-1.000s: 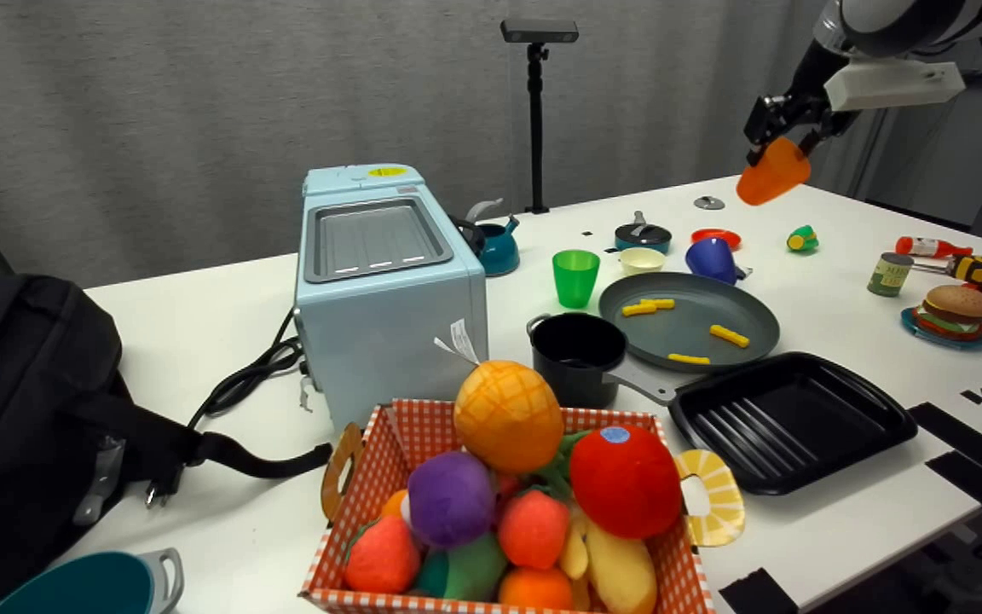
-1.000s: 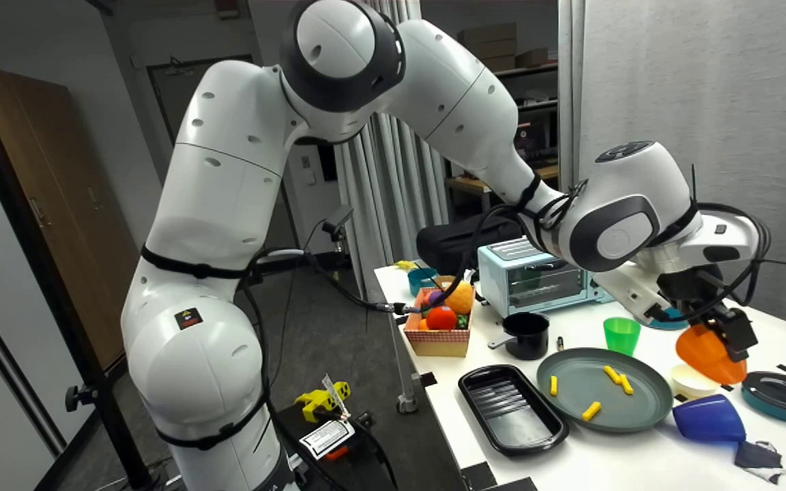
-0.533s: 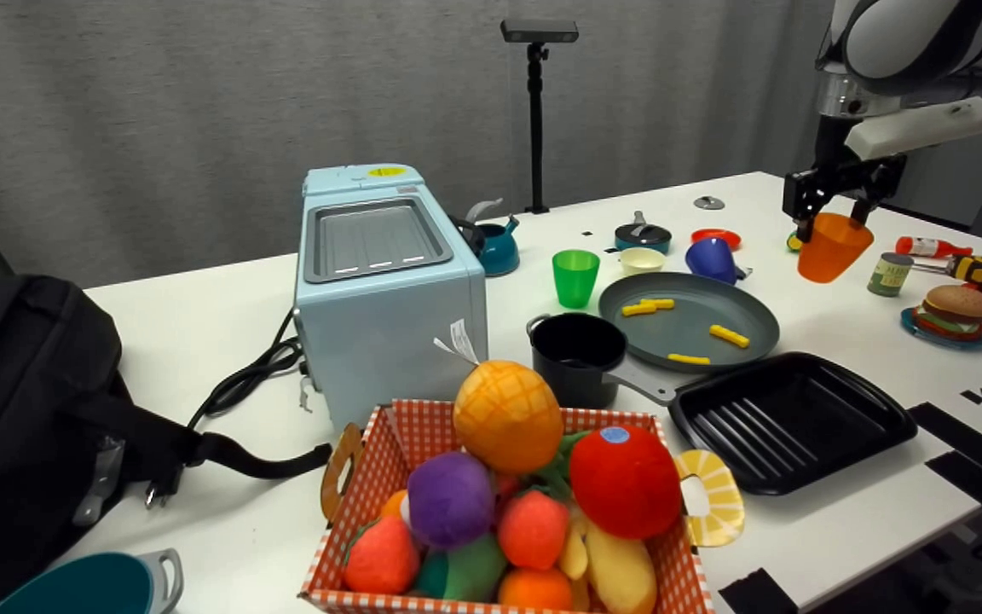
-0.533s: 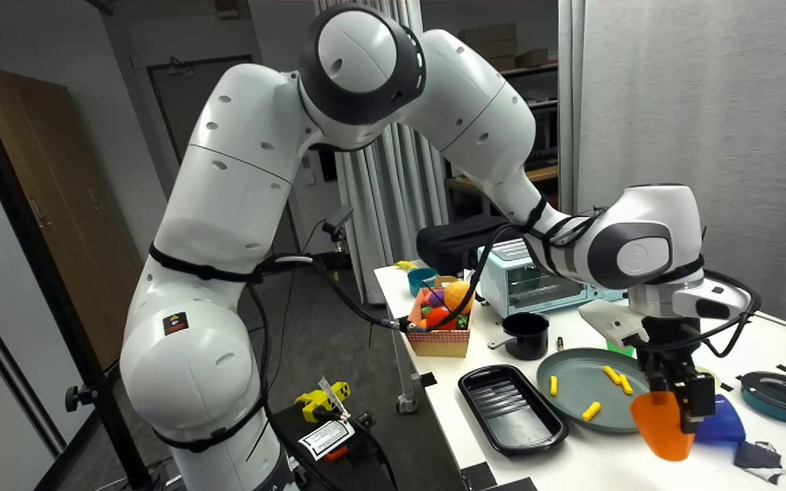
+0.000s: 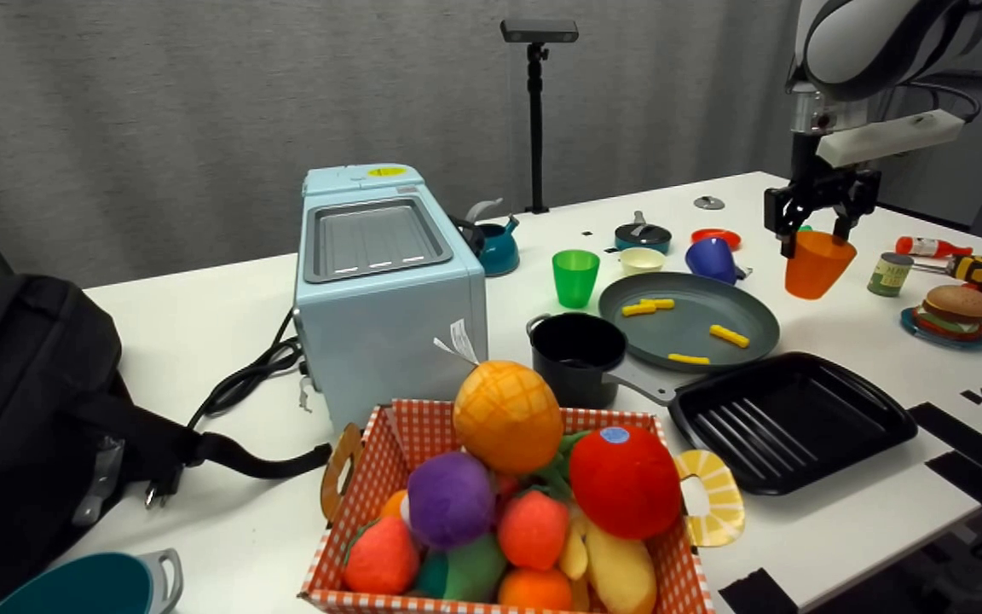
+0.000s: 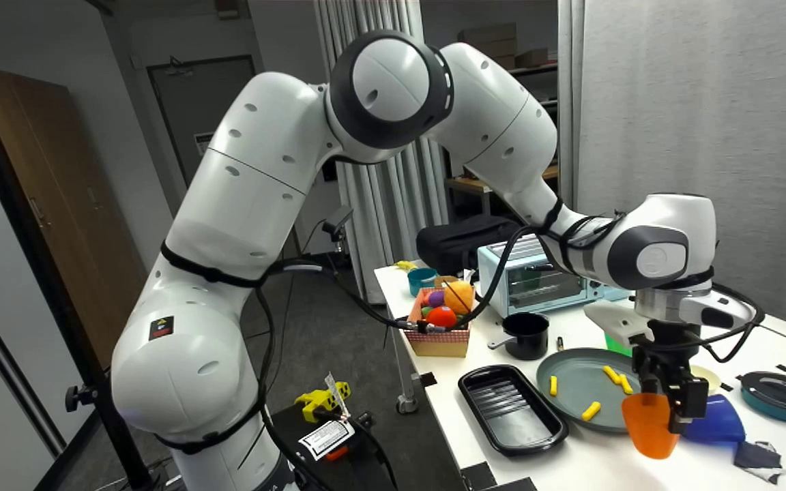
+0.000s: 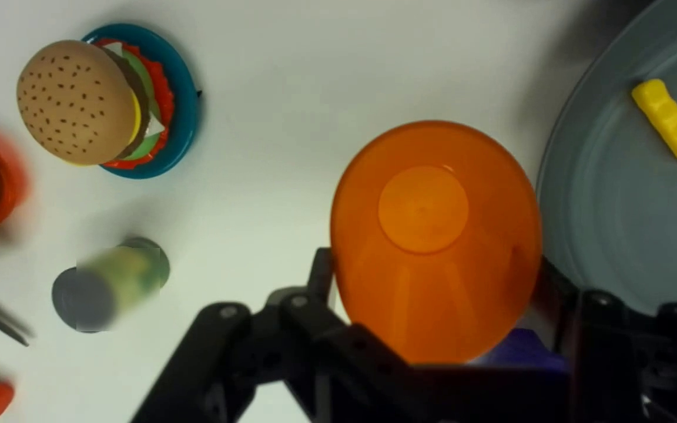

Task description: Pick up the blue and orange cups from the table and pour their contents on the grey plate.

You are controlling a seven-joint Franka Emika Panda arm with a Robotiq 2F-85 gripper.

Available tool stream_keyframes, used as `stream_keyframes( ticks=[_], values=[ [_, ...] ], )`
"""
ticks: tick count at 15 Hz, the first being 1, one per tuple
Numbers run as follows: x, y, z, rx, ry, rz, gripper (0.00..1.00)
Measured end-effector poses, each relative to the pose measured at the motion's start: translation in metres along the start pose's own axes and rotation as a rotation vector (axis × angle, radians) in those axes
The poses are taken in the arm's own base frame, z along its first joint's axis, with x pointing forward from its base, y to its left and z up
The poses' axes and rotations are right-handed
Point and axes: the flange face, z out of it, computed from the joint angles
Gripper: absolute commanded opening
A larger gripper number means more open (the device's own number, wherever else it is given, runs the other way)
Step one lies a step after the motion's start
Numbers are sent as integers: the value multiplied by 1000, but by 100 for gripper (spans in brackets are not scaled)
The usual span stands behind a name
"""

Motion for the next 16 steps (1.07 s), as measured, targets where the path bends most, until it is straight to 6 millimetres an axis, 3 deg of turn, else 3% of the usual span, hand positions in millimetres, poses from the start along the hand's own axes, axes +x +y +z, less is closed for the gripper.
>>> stream_keyframes(
  ticks=[6,16],
  values=[
    [12,-36,-2,23,28,-31,51],
    [33,-45,17,9,45,-32,51]
  ],
)
